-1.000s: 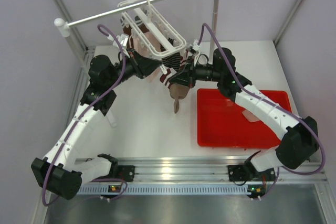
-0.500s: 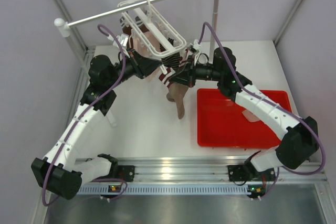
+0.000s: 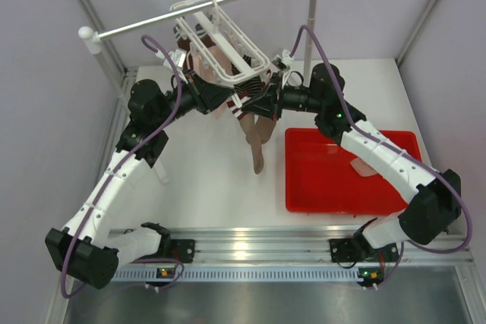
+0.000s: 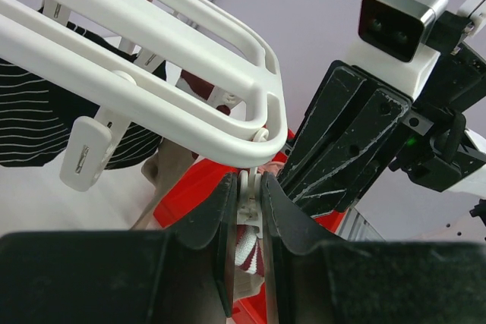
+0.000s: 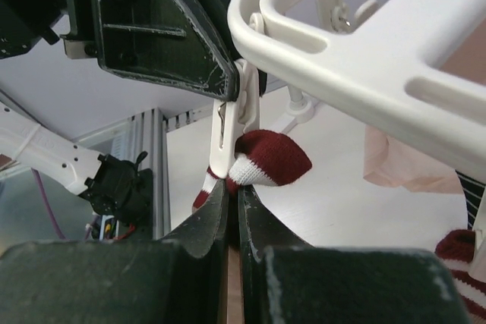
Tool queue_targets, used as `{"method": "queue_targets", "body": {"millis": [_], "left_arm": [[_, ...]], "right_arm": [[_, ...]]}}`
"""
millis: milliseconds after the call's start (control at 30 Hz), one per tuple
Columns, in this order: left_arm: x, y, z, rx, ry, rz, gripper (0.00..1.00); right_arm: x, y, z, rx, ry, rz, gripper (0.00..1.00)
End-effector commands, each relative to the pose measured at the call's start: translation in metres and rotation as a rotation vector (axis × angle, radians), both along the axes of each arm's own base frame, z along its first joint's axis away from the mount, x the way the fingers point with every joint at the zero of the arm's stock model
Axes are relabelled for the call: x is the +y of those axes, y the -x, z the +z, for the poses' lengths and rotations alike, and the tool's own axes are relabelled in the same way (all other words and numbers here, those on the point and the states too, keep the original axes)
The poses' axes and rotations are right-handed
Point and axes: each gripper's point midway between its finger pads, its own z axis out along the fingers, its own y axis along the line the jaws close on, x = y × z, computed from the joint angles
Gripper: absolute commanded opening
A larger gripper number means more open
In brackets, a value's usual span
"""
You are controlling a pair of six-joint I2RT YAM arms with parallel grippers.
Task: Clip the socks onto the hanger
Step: Clamp the sock onto the hanger.
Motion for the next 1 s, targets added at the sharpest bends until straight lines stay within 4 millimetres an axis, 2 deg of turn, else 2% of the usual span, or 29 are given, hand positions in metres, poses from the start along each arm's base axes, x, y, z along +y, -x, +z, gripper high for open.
{"method": "queue_targets", "body": {"millis": [0,33,67,100,200,300,467,567,633,800,867,967], "left_arm": [[-0.002,0.004,0.011,-0.034,0.022,-0.026,0.05],[-0.002,0.004,0.012,-0.035,0.021,-0.022,0.09],[-0.001,0.005,0.014,-0.04,0.024,-0.019,0.21],[-0.001,0.005,0.014,-0.041,0.025,-0.02,0.27],[0.001,0.009,0.02,-0.061,0.029,-0.016,0.43],[0.005,0.015,0.037,-0.123,0.025,-0.023,0.5],[0.017,0.032,0.056,-0.181,0.038,-0.032,0.52],[0.028,0.034,0.061,-0.194,0.034,0.009,0.49],[0.036,0.033,0.059,-0.202,0.014,0.051,0.48],[0.053,0.013,0.044,-0.192,-0.066,0.185,0.41],[0.055,0.007,0.037,-0.172,-0.079,0.207,0.35],[0.052,-0.001,0.032,-0.167,-0.092,0.2,0.32]], "right_arm": [[0.008,0.008,0.039,-0.091,-0.076,0.033,0.0],[0.008,0.008,0.038,-0.087,-0.07,0.033,0.0],[0.007,0.007,0.037,-0.092,-0.065,0.03,0.0],[0.006,0.007,0.035,-0.095,-0.06,0.027,0.0],[0.003,0.005,0.03,-0.094,-0.044,0.019,0.0],[-0.003,0.0,0.028,-0.095,-0.035,0.002,0.0],[-0.017,-0.011,0.024,-0.096,-0.016,-0.036,0.0],[-0.024,-0.016,0.024,-0.103,-0.009,-0.049,0.0],[-0.028,-0.018,0.023,-0.103,-0.004,-0.056,0.0],[-0.033,-0.019,0.021,-0.105,0.008,-0.06,0.0],[-0.034,-0.019,0.019,-0.106,0.016,-0.06,0.0],[-0.037,-0.02,0.018,-0.111,0.026,-0.062,0.0]]}}
